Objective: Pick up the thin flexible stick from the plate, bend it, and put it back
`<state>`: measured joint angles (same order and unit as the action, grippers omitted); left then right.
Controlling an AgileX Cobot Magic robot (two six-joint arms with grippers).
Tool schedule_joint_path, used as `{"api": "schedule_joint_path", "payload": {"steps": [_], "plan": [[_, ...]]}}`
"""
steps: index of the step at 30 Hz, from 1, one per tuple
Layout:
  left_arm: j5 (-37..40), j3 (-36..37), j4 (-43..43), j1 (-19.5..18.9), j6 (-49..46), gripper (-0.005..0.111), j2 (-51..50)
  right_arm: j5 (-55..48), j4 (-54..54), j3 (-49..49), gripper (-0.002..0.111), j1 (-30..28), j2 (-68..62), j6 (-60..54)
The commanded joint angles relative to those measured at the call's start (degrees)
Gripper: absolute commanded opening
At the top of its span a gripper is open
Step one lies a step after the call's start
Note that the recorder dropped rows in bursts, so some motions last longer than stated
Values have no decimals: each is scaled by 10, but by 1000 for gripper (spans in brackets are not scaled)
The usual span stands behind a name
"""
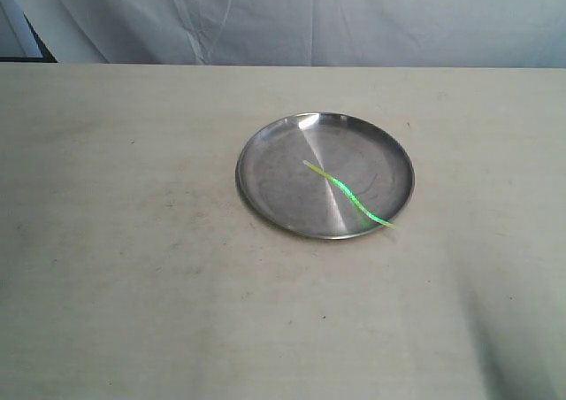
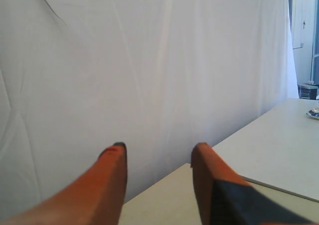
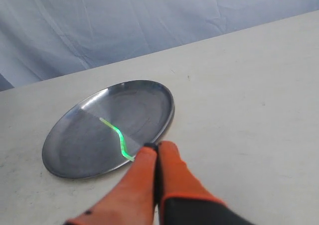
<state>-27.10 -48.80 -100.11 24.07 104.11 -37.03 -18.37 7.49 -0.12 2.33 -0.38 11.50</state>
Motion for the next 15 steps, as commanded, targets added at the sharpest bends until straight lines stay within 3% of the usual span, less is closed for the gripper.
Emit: {"api": "schedule_joint_path", "payload": {"steps": [1, 6, 9, 12, 15], "plan": [[3, -3, 2, 1, -1, 42, 3, 2, 0, 1, 0, -3, 4, 0], [3, -3, 2, 1, -1, 42, 3, 3, 0, 1, 0, -3, 4, 0], [5, -3, 2, 1, -46, 42, 3, 3, 0, 1, 0, -3, 4, 0], [-16, 10, 2, -4, 28, 42, 6, 3, 0, 1, 0, -3, 4, 0], [4, 82, 57, -44, 56, 42, 25, 3, 0, 1, 0, -3, 4, 0]]}}
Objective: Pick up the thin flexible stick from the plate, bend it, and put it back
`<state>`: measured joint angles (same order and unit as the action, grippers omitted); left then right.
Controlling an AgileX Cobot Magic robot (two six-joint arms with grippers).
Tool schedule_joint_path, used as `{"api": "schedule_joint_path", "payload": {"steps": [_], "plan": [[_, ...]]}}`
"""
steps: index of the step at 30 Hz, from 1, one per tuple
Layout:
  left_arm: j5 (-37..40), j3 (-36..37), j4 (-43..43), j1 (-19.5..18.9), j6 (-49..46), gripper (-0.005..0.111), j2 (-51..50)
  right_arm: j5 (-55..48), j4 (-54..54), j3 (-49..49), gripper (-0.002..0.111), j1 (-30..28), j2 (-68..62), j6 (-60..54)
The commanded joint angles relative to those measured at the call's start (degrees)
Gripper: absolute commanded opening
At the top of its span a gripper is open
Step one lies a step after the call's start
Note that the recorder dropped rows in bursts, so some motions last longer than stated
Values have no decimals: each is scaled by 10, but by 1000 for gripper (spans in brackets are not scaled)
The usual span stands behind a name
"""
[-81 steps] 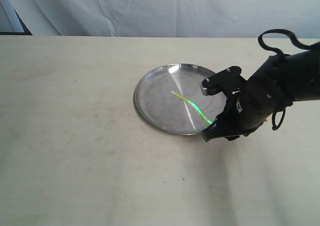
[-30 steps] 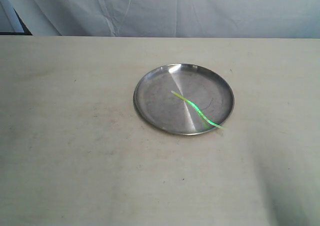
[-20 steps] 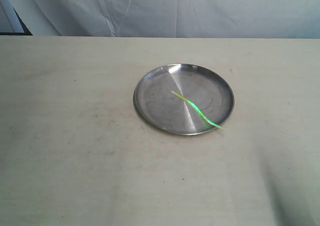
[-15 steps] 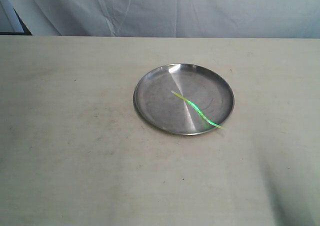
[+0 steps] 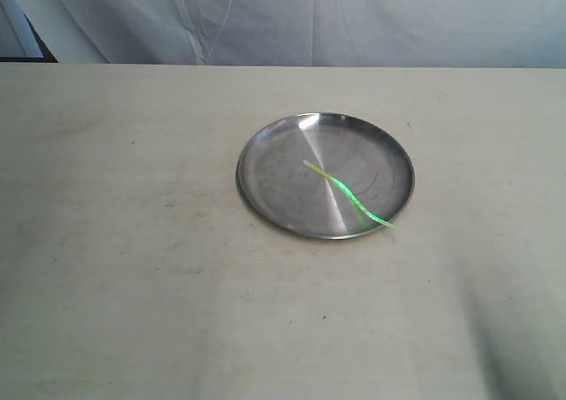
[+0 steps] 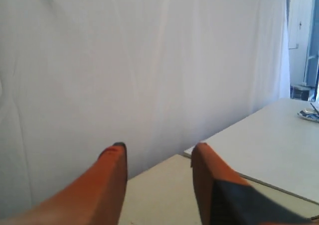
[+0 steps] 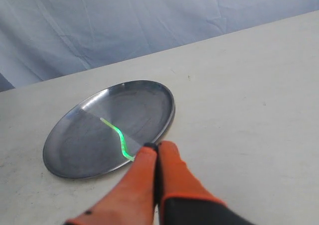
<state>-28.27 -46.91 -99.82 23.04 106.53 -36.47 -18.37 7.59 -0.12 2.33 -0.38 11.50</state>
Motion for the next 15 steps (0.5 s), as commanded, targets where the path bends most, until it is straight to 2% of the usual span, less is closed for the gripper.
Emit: {"api": "schedule_joint_path", "payload": {"steps": [1, 6, 10, 15], "plan": [[31, 90, 88, -48, 32, 42, 27, 3, -2, 1, 0, -3, 4, 0], [125, 205, 286, -101, 32, 42, 76, 1, 0, 1, 0, -3, 4, 0], [192, 265, 413, -134, 32, 42, 122, 1, 0, 1, 0, -3, 4, 0], [227, 319, 487, -178, 33, 42, 183, 1, 0, 1, 0, -3, 4, 0]]}}
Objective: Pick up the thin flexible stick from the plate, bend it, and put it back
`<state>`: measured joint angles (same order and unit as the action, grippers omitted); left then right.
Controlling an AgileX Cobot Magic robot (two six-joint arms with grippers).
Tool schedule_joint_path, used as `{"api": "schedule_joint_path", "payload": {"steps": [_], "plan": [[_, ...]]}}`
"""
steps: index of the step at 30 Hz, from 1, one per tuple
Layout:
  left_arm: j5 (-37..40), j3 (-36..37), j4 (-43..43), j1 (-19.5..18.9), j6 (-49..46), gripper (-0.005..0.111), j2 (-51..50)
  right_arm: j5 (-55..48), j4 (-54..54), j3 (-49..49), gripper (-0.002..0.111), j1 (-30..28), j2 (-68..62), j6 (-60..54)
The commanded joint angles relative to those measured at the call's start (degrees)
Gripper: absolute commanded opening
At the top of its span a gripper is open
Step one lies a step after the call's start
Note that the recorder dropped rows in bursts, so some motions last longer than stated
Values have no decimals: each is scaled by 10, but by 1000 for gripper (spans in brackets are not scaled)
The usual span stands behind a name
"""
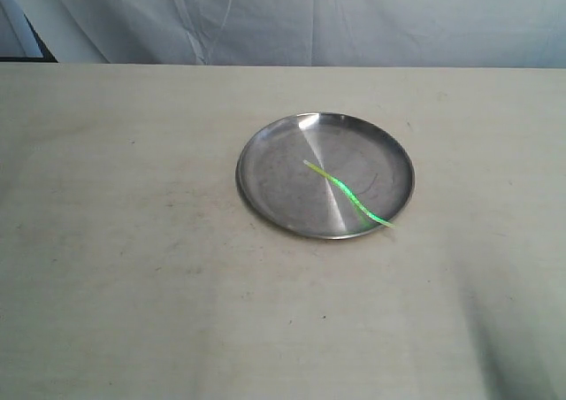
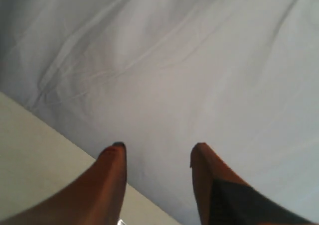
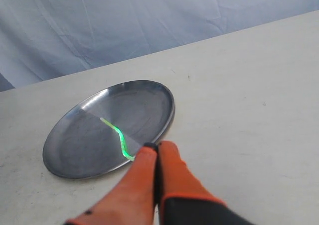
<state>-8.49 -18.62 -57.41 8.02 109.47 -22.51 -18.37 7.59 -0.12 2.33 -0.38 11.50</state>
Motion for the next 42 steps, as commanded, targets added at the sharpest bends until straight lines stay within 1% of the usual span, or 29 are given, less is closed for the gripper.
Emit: {"api": "schedule_joint_path", "payload": {"steps": [1, 5, 9, 11, 13, 14, 16, 21, 24, 26, 28, 29, 30, 33, 35, 36, 38, 42], "plan": [[31, 48, 71, -36, 11, 42, 57, 1, 0, 1, 0, -3, 4, 0], [37, 102, 79, -66, 41, 42, 109, 1, 0, 1, 0, -3, 4, 0], [37, 158, 80, -81, 98, 42, 155, 1, 0, 1, 0, -3, 4, 0], [33, 186, 124, -88, 104, 42, 172, 1, 0, 1, 0, -3, 4, 0], [29, 186, 173, -97, 104, 42, 181, 2, 0, 1, 0, -3, 4, 0], [40, 186, 177, -97, 103, 42, 182, 2, 0, 1, 0, -3, 4, 0], [26, 186, 181, -97, 103, 42, 182, 2, 0, 1, 0, -3, 4, 0], [19, 186, 182, -97, 103, 42, 182, 2, 0, 1, 0, -3, 4, 0], [-17, 186, 182, -97, 103, 42, 182, 2, 0, 1, 0, -3, 4, 0], [-42, 186, 187, -97, 82, 42, 182, 2, 0, 1, 0, -3, 4, 0], [-54, 186, 218, -97, 3, 42, 182, 2, 0, 1, 0, -3, 4, 0], [-65, 186, 254, -97, -71, 42, 182, 2, 0, 1, 0, -3, 4, 0], [-70, 186, 306, -97, -163, 42, 182, 2, 0, 1, 0, -3, 4, 0], [-64, 186, 447, -97, -479, 42, 182, 2, 0, 1, 0, -3, 4, 0], [-44, 186, 483, -97, -628, 42, 182, 2, 0, 1, 0, -3, 4, 0], [-25, 186, 491, -97, -686, 42, 182, 2, 0, 1, 0, -3, 4, 0], [20, 186, 492, -97, -737, 42, 182, 1, 0, 1, 0, -3, 4, 0], [60, 186, 492, -97, -739, 42, 182, -1, 0, 1, 0, -3, 4, 0]]}}
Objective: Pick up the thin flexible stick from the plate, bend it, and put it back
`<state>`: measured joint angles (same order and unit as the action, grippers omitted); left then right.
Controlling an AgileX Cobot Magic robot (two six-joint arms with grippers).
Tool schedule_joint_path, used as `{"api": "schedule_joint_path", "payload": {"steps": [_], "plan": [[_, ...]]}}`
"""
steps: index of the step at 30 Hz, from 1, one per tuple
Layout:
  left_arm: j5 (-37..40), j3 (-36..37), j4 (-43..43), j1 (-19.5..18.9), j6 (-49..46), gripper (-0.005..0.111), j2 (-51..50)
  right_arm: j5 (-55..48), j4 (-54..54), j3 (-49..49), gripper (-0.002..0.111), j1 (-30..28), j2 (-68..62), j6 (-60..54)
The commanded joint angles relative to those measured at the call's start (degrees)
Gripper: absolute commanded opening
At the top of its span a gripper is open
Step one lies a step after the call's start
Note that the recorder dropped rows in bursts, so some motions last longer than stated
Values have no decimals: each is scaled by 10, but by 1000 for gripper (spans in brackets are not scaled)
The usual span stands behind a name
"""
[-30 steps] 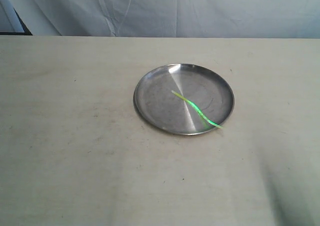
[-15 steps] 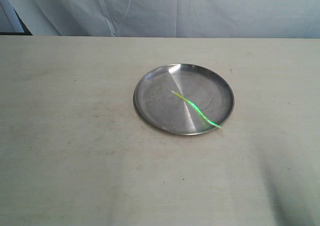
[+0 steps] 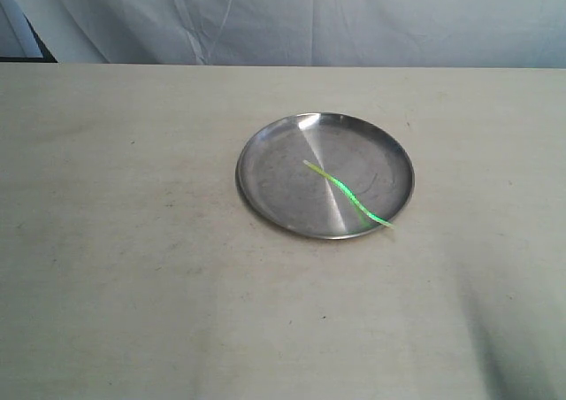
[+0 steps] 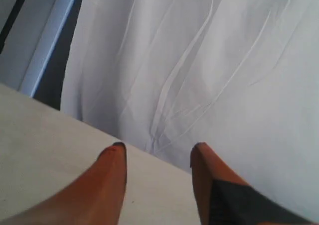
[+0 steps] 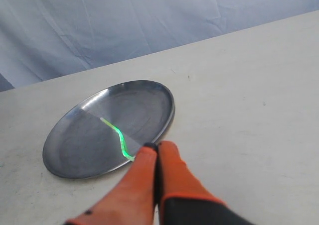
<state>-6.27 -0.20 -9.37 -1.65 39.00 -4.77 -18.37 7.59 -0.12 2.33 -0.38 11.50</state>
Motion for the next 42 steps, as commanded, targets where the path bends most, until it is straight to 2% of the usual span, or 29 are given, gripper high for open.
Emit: {"api": "schedule_joint_path", "payload": {"steps": [1, 6, 42], "plan": [[38, 2, 12, 0, -35, 42, 5, -1, 0, 1, 0, -3, 4, 0], [37, 2, -9, 0, -35, 42, 5, -1, 0, 1, 0, -3, 4, 0], [37, 2, -9, 0, -35, 42, 5, -2, 0, 1, 0, -3, 4, 0]]}}
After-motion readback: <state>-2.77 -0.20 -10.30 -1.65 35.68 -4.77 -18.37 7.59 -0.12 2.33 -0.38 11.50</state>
